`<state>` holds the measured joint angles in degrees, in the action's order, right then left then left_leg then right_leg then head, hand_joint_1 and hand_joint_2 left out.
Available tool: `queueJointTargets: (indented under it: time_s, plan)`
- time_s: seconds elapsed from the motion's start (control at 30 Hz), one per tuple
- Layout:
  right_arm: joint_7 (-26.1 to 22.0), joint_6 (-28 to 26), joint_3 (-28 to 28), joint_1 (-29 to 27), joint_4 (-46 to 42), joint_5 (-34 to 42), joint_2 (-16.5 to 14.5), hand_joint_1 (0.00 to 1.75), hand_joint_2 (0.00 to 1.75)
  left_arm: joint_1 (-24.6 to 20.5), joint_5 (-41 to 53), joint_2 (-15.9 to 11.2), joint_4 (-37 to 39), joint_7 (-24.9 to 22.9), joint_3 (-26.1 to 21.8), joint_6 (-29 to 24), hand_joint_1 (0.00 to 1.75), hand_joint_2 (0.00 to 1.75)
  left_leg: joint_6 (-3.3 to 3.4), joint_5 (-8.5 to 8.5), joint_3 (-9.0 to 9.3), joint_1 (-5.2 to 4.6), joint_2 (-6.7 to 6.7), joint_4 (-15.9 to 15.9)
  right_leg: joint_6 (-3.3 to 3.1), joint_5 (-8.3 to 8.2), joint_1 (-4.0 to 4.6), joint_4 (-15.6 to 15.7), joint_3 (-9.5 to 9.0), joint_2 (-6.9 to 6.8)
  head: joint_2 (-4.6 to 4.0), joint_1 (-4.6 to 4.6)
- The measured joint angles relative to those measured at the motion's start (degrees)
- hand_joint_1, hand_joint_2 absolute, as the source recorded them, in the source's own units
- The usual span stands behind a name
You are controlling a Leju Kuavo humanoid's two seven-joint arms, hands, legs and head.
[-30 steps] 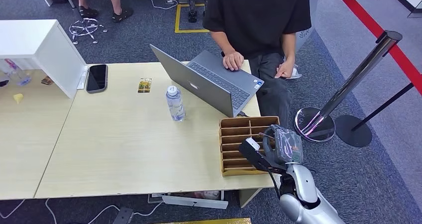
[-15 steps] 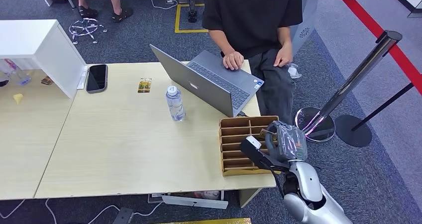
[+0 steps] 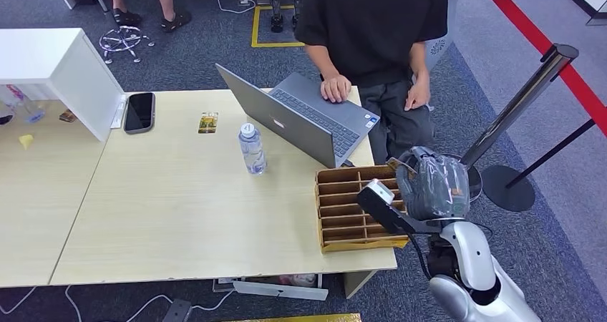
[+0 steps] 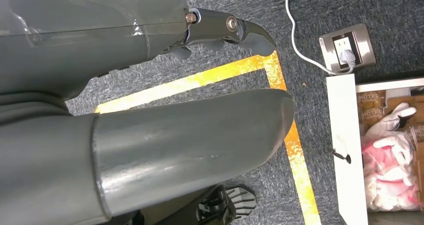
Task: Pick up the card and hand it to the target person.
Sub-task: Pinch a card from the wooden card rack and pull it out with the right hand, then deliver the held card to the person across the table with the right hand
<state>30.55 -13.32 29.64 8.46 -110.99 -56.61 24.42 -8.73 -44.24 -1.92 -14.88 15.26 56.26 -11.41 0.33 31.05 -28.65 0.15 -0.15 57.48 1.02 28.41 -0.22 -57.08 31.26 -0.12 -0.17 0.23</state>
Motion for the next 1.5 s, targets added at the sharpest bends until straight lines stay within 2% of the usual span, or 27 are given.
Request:
queueJointTargets:
  time_s: [0.23, 0.53, 1.5]
  plan:
    - [0.6, 0.8, -1.4, 1.2, -2.9, -0.5, 1.6, 1.41, 1.75, 0.0, 0.0, 0.0, 0.0, -0.1, 0.0, 0.1, 0.0, 0.0, 0.0, 0.0, 0.01, 0.0, 0.0, 0.0, 0.0, 0.0, 0.0, 0.0, 0.0, 0.0, 0.0, -0.01]
    - [1.0, 0.8, -3.4, 1.6, -2.2, -0.5, 3.2, 1.45, 1.75, -0.3, 0.5, 0.0, 0.0, -0.7, 0.0, 0.2, 0.0, 0.0, 0.0, 0.0, -0.01, 0.0, 0.0, 0.0, 0.0, 0.0, 0.0, 0.0, 0.0, 0.0, 0.0, -0.01]
    - [1.7, 1.5, -6.4, 1.5, 12.2, 1.8, 6.0, 1.44, 1.75, -0.8, 1.9, 0.0, 0.0, -2.0, 0.0, 0.2, 0.0, 0.0, 0.0, 0.0, 0.01, 0.0, 0.0, 0.0, 0.0, 0.0, 0.0, 0.0, 0.01, 0.01, 0.0, -0.01]
